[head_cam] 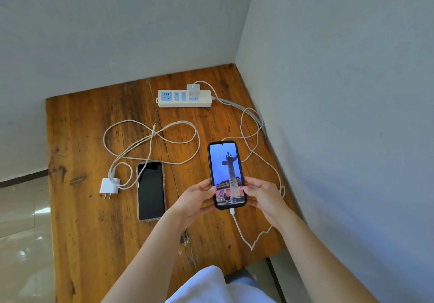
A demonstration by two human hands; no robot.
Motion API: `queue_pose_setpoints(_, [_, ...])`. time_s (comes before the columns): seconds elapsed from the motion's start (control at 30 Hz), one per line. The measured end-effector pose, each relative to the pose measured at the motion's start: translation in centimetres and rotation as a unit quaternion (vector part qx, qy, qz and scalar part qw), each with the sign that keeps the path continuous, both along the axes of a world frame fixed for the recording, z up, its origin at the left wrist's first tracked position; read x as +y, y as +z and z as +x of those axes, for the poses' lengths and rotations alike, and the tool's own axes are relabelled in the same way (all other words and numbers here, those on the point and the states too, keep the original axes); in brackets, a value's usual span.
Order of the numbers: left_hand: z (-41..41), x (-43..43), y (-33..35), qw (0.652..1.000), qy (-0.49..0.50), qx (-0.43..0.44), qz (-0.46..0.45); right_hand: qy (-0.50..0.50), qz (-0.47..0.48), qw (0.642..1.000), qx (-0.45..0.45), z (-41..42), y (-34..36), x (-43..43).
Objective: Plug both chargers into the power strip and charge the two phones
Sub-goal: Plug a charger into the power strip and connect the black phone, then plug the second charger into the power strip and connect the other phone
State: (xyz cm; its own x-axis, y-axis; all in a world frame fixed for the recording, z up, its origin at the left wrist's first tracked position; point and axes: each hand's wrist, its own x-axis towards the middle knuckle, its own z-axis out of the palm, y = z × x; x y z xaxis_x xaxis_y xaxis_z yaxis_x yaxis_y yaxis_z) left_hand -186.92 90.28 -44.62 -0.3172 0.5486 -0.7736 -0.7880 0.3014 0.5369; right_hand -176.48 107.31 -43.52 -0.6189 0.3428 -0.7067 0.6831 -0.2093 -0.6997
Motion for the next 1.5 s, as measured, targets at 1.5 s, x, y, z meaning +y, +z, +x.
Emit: queue_pose_setpoints(1.5, [-3.4,-9.6,-4.9,0.832,0.213,0.361,-0.363,0.241,0.24,0.939,0.055,-10.5,-6.4,-11.5])
